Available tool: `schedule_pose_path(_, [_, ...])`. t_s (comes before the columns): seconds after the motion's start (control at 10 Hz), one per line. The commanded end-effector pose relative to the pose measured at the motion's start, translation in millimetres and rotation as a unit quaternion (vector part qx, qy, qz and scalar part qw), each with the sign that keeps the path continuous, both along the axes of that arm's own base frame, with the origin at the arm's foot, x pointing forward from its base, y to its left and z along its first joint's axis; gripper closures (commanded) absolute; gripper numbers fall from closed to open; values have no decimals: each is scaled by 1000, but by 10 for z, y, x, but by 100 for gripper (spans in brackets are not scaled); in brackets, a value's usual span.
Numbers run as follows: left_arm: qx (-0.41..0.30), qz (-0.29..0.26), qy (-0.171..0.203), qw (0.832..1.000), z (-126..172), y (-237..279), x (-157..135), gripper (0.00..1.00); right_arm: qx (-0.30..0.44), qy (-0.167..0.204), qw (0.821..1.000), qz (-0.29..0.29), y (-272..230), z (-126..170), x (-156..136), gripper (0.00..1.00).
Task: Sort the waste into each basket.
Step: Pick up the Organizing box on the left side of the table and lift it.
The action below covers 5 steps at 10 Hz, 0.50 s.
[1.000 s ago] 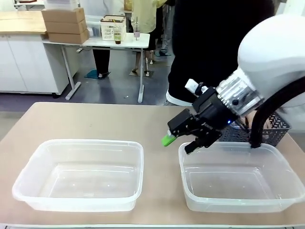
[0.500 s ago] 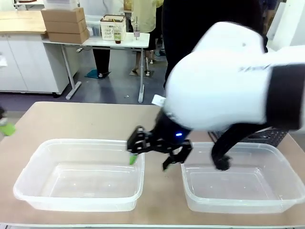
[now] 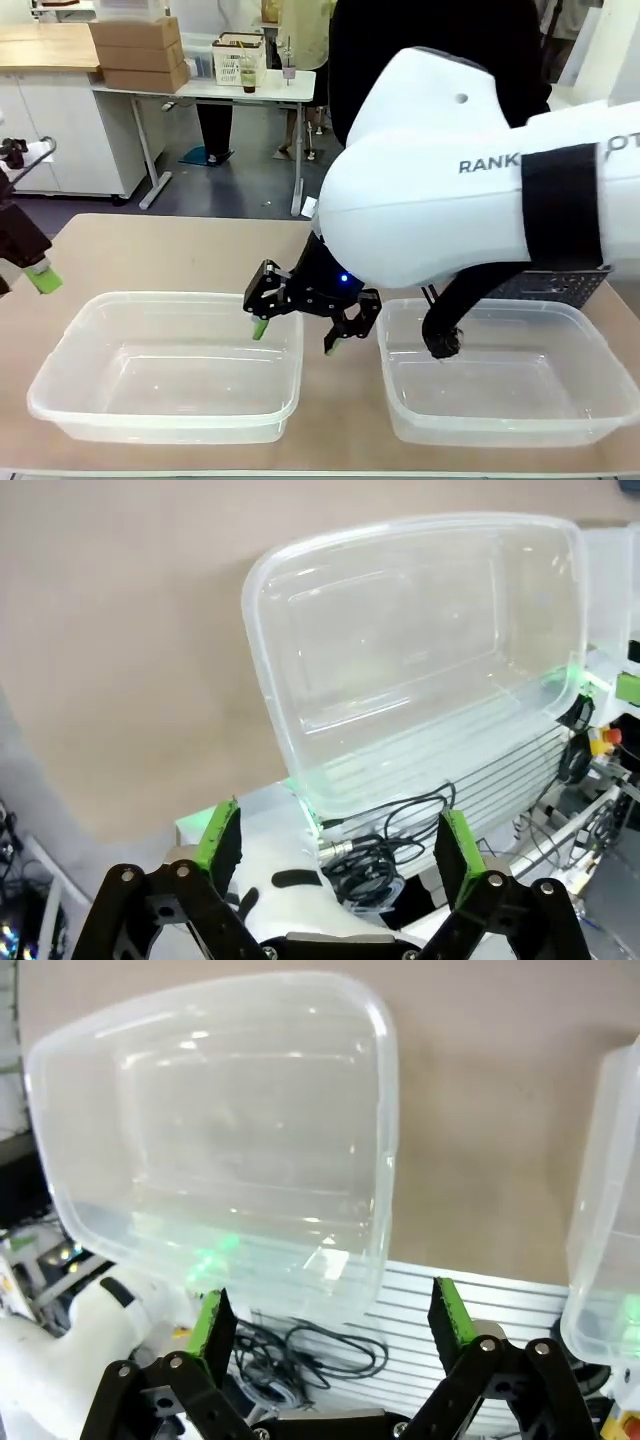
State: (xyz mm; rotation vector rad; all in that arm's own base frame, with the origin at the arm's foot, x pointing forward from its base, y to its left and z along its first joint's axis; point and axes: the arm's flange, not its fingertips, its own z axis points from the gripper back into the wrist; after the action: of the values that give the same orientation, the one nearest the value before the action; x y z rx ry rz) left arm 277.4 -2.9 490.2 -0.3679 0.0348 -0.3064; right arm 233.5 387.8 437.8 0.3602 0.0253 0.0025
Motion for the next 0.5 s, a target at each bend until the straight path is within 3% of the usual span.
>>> schedule_pose_path(0.0, [40, 5, 2, 999, -314, -130, 75, 0, -33, 13, 999, -39, 209, -116, 111, 0])
schedule_pose_path(0.1, [43, 14, 21, 999, -607, -188, 105, 0, -43, 43, 997, -56, 262, -235, 196, 0])
schedule_pose_path(0.4, [81, 35, 14, 996, -1155, -303, 44, 0, -101, 56, 990, -86, 380, -569, 418, 0])
